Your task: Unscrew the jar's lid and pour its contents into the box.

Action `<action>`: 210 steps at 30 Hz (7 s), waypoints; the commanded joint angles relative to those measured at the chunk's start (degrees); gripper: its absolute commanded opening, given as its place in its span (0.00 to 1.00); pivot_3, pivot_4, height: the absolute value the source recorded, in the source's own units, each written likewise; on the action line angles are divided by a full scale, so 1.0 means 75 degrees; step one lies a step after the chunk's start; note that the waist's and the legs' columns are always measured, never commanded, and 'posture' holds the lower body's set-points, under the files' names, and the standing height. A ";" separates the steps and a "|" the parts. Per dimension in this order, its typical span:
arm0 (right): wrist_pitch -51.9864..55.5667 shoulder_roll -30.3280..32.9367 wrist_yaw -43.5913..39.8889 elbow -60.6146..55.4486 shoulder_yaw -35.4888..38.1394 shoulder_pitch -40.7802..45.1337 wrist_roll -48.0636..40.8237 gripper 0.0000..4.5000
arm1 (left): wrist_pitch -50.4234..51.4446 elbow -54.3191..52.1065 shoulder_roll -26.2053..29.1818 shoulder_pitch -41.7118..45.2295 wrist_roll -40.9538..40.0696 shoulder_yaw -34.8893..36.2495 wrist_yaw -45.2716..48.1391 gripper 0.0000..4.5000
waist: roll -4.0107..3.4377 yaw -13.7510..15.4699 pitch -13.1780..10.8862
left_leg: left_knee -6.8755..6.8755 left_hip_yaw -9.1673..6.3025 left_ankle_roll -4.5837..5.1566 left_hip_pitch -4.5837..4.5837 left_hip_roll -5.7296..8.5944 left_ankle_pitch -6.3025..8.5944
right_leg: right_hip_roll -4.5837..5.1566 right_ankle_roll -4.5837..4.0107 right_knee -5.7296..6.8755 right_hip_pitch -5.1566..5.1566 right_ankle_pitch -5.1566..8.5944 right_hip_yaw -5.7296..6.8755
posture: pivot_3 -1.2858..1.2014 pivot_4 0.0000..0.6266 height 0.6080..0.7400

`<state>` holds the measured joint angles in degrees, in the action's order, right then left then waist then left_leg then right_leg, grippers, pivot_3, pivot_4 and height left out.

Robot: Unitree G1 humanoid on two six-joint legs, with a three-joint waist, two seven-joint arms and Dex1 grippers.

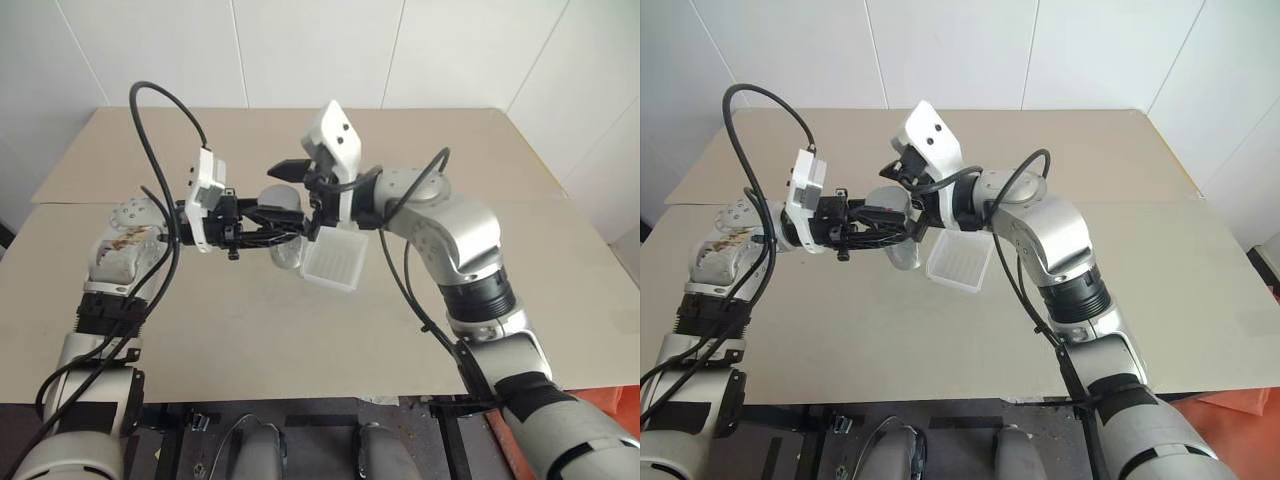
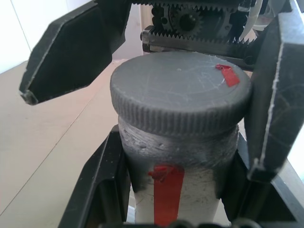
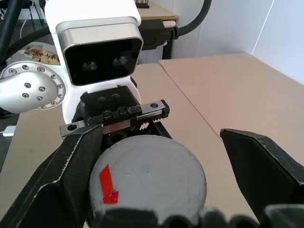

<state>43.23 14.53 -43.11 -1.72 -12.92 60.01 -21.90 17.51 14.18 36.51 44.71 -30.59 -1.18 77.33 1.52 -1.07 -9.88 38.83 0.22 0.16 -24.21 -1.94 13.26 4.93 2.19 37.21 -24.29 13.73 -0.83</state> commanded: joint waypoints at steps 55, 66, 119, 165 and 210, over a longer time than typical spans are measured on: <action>-0.0513 0.0677 -0.0455 -0.0246 0.0401 -0.0022 -0.0102 1.00 | -0.0227 0.0058 0.0101 0.0304 0.0118 0.0477 0.0953 0.50 | 0.0000 0.0003 0.0000 | -0.0001 -0.0001 0.0000 -0.0001 0.0000 0.0000 | 0.0001 0.0000 -0.0001 0.0002 0.0000 0.0002 | 0.52 0.24 1.00; -0.0397 0.1263 -0.0537 -0.0671 0.0688 -0.0418 -0.0401 1.00 | -0.0240 0.0120 0.0171 0.0315 0.0100 0.0474 0.1031 0.50 | 0.0000 0.0002 0.0000 | -0.0001 0.0000 0.0000 0.0000 0.0000 0.0000 | 0.0001 -0.0001 -0.0002 0.0000 0.0000 0.0001 | 0.52 0.24 1.00; 0.0856 0.0518 -0.0018 -0.1179 0.0060 0.0303 -0.0658 0.61 | -0.0412 0.0185 -0.0054 0.0307 0.0285 0.0411 0.0976 0.50 | 0.0000 0.0011 0.0000 | 0.0000 -0.0001 0.0000 -0.0002 0.0000 0.0000 | 0.0001 0.0000 -0.0002 0.0001 0.0000 0.0002 | 0.52 0.24 1.00; 0.1782 0.4299 -0.0471 -0.2175 0.2770 -0.4085 -0.1244 0.99 | -0.4822 0.2337 -0.0958 0.1514 0.4665 -0.0748 -0.3793 0.50 | 0.0004 0.0081 0.0000 | 0.0006 0.0007 0.0000 0.0018 0.0010 0.0000 | 0.0005 0.0001 -0.0033 0.0020 0.0001 -0.0013 | 0.52 0.24 1.00; 0.2760 0.4541 0.0142 -0.3132 0.3263 -0.3254 -0.3359 0.99 | -0.1254 0.2696 -0.2067 0.2336 0.5848 -0.0647 -0.7058 0.50 | 0.0008 0.0151 -0.0002 | 0.0023 0.0005 0.0000 -0.0024 0.0030 0.0000 | 0.0037 0.0015 -0.0005 0.0006 -0.0003 0.0008 | 0.52 0.24 1.00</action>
<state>65.85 48.66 -42.60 -23.61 8.79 35.28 -46.32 -2.51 37.92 21.42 60.62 17.52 -10.12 22.72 1.57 0.06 -9.89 39.01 0.23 0.16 -24.40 -1.70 13.26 5.21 2.30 37.16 -24.21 13.71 -0.75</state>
